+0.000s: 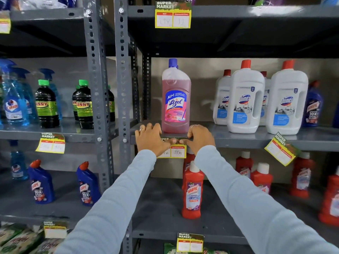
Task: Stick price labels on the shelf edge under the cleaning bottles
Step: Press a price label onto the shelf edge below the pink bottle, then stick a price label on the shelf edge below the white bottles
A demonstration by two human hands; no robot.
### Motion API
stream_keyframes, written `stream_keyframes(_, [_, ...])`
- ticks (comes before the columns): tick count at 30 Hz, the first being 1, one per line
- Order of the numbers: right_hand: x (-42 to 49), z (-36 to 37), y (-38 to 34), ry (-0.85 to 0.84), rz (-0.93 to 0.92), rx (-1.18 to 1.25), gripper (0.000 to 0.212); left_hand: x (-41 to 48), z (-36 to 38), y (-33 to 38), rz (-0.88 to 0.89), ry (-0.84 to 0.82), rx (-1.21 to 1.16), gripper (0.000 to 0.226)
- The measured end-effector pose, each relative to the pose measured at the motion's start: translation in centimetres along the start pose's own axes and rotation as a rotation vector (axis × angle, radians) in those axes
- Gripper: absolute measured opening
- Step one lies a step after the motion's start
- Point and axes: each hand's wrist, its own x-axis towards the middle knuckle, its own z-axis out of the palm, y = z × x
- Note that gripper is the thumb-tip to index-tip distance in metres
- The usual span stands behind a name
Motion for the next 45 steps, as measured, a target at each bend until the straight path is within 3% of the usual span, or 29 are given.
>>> stream_keyframes(6, [-0.6, 0.3, 1.1, 0.004, -0.056, 0.025, 0.019, 1.2, -1.4, 1.0, -0.106, -0.102, -0.002, 0.049])
stream_keyframes(11, [-1.6, -1.7, 4.1, -0.099, -0.101, 0.137, 0.020, 2.1, -3.0, 2.0, -0.160, -0.322, -0.007, 0.061])
stream_keyframes(14, [-3.4, -4.3, 8.6, 0.114, -0.058, 0.079, 0.030, 0.6, -2.0, 3.9, -0.024, -0.171, 0.121, 0.055])
stream_keyframes(16, [-4.9, -6.8, 13.0, 0.283, 0.036, 0.005, 0.032, -1.4, -0.8, 6.7, 0.137, -0.090, -0.087, 0.045])
stream_keyframes(18, [-6.4, -9.0, 17.7, 0.407, 0.148, -0.104, 0.038, -3.0, 0.3, 10.1, 0.261, -0.208, -0.356, 0.036])
stream_keyframes(19, [-7.0, -10.2, 20.1, 0.428, 0.203, -0.151, 0.042, -3.6, 1.0, 12.0, 0.331, -0.261, -0.380, 0.035])
stream_keyframes(23, [-7.9, -13.4, 27.4, 0.298, 0.380, -0.302, 0.055, -4.1, 3.5, 20.4, 0.559, -0.317, -0.228, 0.041])
stream_keyframes(25, [-6.9, -13.8, 29.7, 0.161, 0.336, -0.427, 0.058, -4.0, 4.5, 24.6, 0.569, -0.392, -0.177, 0.045])
stream_keyframes(28, [-4.9, -13.9, 30.7, 0.062, 0.266, -0.300, 0.043, -3.7, 5.5, 29.4, 0.558, -0.440, 0.015, 0.050])
stream_keyframes(34, [-2.7, -13.9, 31.9, 0.025, 0.214, -0.052, 0.035, -3.2, 6.5, 33.9, 0.610, -0.295, 0.462, 0.044])
stream_keyframes(39, [-1.9, -13.6, 31.7, -0.025, 0.187, 0.000, 0.027, -2.9, 5.6, 34.9, 0.561, -0.405, 0.436, 0.028])
stream_keyframes(45, [-1.9, -13.1, 32.6, 0.050, 0.144, 0.071, 0.022, -3.9, 6.1, 34.4, 0.571, -0.356, 0.386, 0.021])
